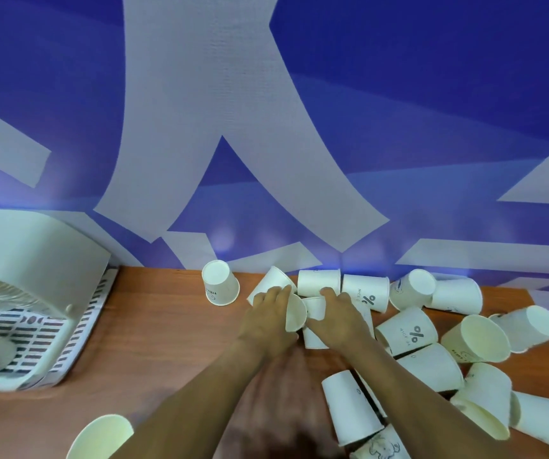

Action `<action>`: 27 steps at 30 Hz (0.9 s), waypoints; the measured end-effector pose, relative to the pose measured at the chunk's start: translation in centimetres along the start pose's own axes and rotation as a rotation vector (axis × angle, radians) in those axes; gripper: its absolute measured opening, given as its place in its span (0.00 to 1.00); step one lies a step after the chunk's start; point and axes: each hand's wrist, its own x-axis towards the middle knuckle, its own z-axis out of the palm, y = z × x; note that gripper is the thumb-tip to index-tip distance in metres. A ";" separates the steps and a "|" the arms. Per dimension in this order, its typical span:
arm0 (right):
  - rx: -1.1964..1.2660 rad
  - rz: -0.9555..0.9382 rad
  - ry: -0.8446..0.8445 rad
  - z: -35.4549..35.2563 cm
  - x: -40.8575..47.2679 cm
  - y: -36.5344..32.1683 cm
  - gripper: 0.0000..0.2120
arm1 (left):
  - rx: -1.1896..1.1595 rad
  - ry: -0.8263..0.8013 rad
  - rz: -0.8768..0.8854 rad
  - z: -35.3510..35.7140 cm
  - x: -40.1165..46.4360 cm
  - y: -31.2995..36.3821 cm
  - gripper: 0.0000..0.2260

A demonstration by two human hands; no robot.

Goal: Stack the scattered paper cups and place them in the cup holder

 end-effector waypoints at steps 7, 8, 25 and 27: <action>-0.019 0.056 0.034 0.5 -0.4 -0.4 0.30 | -0.029 -0.018 -0.049 -1.0 -1.0 0.1 0.35; -0.005 0.063 0.040 0.5 -0.5 -0.5 0.30 | -0.036 -0.015 -0.052 -1.2 -1.5 0.0 0.35; -0.041 -0.024 0.119 -1.7 -8.9 -2.6 0.25 | -0.148 0.153 -0.052 -8.4 -14.1 -1.5 0.27; -0.053 -0.019 0.104 -1.5 -8.8 -3.3 0.30 | -0.152 0.158 -0.067 -8.7 -14.6 -2.0 0.29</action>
